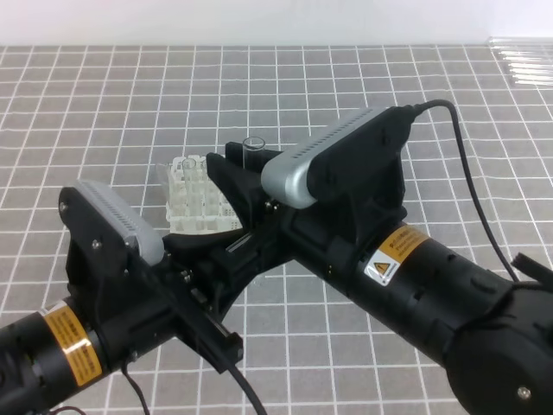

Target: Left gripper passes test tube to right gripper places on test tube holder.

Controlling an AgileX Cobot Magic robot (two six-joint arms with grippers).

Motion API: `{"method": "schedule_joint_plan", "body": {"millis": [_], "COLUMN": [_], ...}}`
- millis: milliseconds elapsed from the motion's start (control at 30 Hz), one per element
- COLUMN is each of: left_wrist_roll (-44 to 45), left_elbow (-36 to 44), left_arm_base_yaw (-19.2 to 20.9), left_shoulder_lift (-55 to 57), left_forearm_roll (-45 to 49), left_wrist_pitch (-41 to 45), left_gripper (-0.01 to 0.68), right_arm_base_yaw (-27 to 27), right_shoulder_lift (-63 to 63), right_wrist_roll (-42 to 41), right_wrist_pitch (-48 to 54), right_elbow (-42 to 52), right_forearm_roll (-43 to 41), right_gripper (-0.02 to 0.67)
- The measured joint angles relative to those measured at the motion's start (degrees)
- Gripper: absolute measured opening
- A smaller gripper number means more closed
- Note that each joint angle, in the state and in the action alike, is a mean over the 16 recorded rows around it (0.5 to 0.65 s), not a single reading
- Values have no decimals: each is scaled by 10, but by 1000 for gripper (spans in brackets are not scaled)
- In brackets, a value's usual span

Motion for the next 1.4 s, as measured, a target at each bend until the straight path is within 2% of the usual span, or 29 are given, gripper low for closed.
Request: {"method": "schedule_joint_plan", "body": {"millis": [133, 400, 533, 667, 867, 1000, 1200, 1400], "left_wrist_roll": [1, -1, -7, -22, -49, -67, -94, -111], "left_elbow": [0, 0, 0, 0, 12, 43, 120, 202], "left_arm_base_yaw": [0, 0, 0, 0, -6, -16, -34, -48], "left_shoulder_lift": [0, -8, -37, -96, -240, -349, -477, -539], "left_forearm_roll": [0, -2, 1, 13, 31, 40, 41, 39], "left_wrist_pitch": [0, 7, 39, 101, 220, 284, 325, 332], "left_gripper": [148, 331, 359, 298, 126, 40, 2, 0], "right_arm_base_yaw": [0, -1, -6, -12, -21, -23, -23, -23], "right_shoulder_lift": [0, -10, -27, -51, -85, -97, -102, -102], "right_wrist_roll": [2, -9, -40, -86, -160, -190, -204, -205], "right_wrist_pitch": [2, 15, 34, 58, 98, 117, 129, 130], "right_elbow": [0, 0, 1, 5, 13, 18, 21, 21], "right_forearm_roll": [0, 6, 31, 66, 125, 150, 160, 160], "right_gripper": [86, 86, 85, 85, 85, 85, 85, 85]}}
